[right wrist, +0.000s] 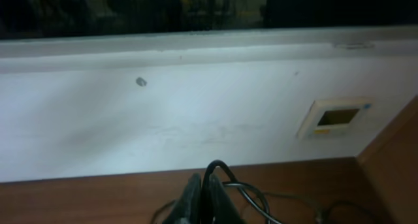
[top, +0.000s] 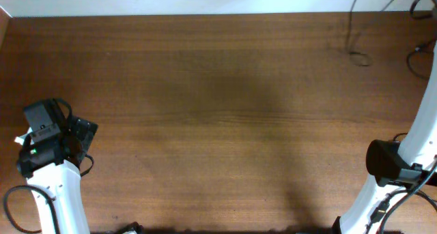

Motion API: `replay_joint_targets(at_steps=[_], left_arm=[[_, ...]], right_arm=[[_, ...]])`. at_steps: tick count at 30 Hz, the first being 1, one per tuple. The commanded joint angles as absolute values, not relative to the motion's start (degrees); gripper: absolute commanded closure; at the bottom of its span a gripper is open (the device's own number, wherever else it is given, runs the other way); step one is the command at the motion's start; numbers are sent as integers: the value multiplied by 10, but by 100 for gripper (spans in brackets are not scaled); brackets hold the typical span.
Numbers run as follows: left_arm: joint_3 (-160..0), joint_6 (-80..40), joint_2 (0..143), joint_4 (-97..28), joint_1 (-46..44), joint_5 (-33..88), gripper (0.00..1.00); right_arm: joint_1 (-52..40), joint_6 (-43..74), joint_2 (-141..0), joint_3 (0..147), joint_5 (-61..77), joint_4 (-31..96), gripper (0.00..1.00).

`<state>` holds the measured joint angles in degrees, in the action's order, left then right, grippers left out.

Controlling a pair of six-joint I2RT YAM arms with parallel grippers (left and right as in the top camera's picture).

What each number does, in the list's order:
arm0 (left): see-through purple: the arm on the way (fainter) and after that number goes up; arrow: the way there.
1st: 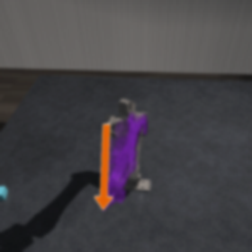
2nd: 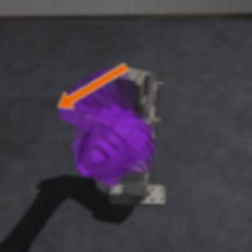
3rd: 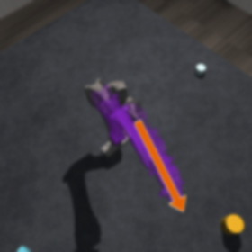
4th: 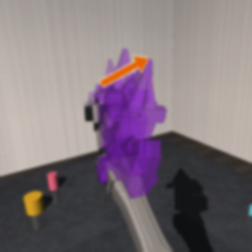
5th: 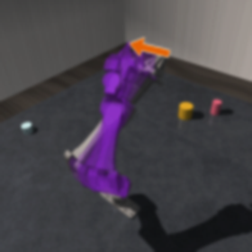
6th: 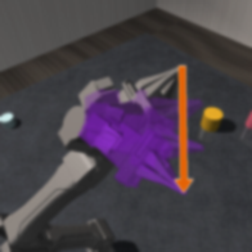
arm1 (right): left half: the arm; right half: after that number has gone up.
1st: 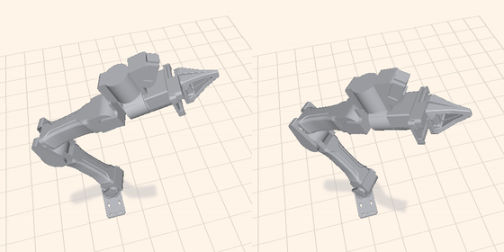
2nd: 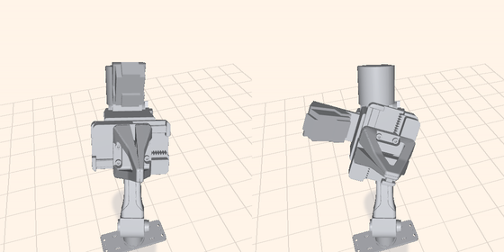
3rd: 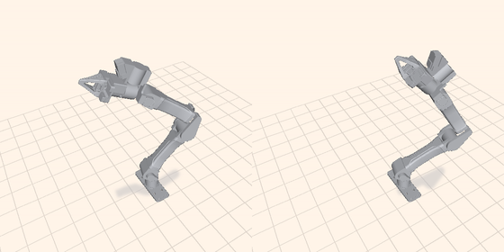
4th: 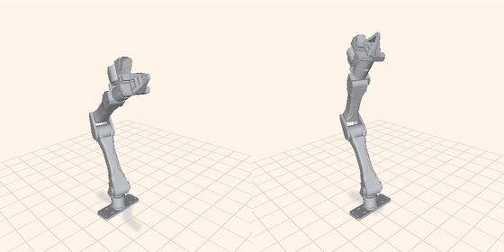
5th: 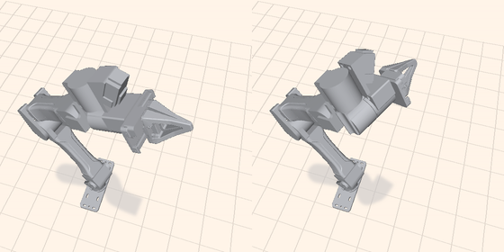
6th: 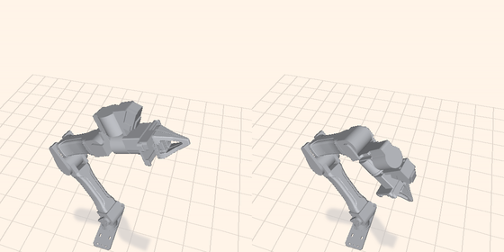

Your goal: Untangle cables

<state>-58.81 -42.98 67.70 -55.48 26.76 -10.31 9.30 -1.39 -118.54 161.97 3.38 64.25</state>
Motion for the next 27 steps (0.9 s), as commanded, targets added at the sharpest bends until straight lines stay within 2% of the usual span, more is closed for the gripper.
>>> replay_joint_targets(at_steps=[1, 12, 21, 27], left_arm=[[-590, -435, 673, -555, 271, -103, 1], [-590, -435, 673, -555, 271, -103, 1], [-590, -435, 673, -555, 271, -103, 1], [-590, -435, 673, -554, 271, -103, 1]], right_arm=[[95, -15, -1191, 1603, 37, 654, 96], [161, -12, -1270, 1397, 2, 546, 96], [161, -13, -1271, 1268, 259, 583, 96], [162, -19, -1271, 1116, 228, 446, 95]])
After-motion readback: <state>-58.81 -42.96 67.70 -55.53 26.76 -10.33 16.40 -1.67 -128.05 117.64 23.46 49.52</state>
